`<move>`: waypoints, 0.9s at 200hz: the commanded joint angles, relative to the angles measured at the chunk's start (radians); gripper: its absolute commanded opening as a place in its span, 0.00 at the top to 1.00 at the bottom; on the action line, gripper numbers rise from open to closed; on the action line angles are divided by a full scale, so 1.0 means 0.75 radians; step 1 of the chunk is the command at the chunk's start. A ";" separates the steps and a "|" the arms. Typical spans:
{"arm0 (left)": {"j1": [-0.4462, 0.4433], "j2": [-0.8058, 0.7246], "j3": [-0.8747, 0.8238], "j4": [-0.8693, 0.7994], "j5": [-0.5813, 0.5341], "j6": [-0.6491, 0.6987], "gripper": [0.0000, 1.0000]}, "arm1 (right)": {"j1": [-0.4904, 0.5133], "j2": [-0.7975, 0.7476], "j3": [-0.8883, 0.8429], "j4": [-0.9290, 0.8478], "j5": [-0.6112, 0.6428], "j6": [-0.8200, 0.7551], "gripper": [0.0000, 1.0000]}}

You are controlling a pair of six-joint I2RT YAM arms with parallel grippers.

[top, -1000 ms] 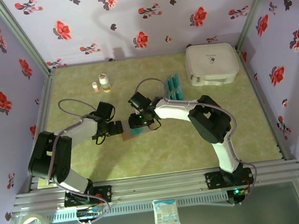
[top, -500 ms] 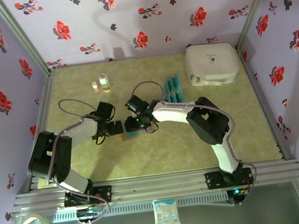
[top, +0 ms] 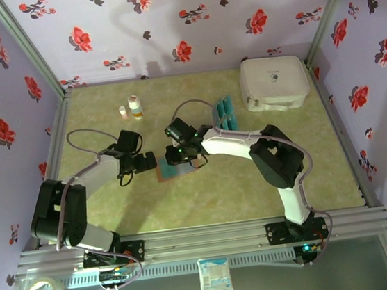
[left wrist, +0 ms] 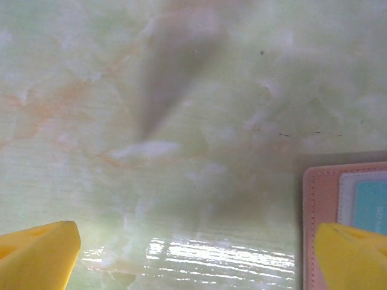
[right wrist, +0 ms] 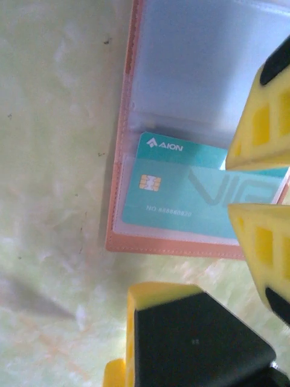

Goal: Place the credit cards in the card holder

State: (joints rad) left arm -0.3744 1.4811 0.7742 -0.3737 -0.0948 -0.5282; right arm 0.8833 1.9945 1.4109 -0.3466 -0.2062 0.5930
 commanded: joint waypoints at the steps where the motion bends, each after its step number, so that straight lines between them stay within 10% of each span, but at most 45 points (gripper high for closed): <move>1: 0.007 -0.020 -0.039 -0.003 0.017 -0.009 0.00 | -0.007 0.029 0.042 -0.045 0.000 -0.011 0.93; 180: 0.010 0.103 -0.049 0.062 0.023 0.003 0.00 | -0.033 0.150 0.104 -0.047 0.002 -0.012 1.00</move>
State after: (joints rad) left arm -0.3744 1.5192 0.7448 -0.3492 -0.0959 -0.5278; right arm 0.8639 2.0769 1.4555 -0.3687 -0.2058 0.5934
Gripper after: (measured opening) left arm 0.997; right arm 0.040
